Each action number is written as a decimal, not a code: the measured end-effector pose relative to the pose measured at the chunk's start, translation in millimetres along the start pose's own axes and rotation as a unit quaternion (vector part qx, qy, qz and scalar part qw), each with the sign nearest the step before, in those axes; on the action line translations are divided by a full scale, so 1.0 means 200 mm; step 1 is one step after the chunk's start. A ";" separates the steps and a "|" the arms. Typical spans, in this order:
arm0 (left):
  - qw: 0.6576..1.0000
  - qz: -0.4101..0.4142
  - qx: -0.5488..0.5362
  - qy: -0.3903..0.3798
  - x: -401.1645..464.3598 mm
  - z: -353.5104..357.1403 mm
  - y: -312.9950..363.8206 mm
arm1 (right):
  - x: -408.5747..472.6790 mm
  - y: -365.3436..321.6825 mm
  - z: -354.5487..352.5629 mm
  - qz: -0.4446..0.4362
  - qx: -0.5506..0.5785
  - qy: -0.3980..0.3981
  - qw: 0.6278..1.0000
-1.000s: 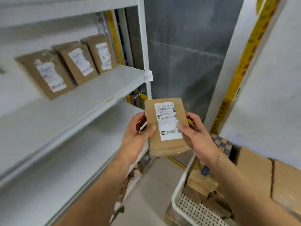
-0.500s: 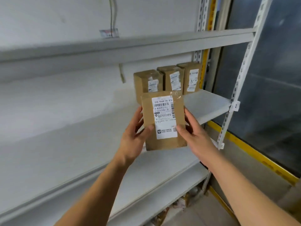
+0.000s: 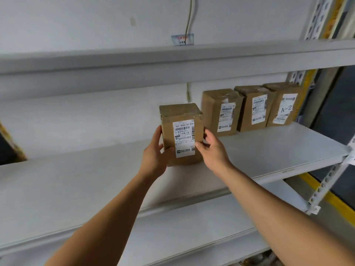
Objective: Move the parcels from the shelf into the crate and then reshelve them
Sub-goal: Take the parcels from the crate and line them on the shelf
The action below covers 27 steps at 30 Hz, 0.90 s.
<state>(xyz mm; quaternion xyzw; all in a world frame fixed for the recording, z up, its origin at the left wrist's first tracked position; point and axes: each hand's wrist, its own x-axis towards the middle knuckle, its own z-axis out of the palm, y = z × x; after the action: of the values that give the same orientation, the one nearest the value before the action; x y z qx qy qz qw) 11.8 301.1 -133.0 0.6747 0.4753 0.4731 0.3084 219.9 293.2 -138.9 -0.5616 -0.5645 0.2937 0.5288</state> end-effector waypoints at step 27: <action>0.994 -0.107 0.006 0.019 0.61 0.35 -0.15 | 0.64 0.23 -0.05 0.052 -0.075 0.008 0.996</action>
<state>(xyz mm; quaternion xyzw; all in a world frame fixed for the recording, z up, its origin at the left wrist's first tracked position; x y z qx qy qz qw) 78.4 428.0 -141.4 0.6126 0.5534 0.4469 0.3446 268.1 421.2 -143.9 -0.6304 -0.5506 0.2737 0.4738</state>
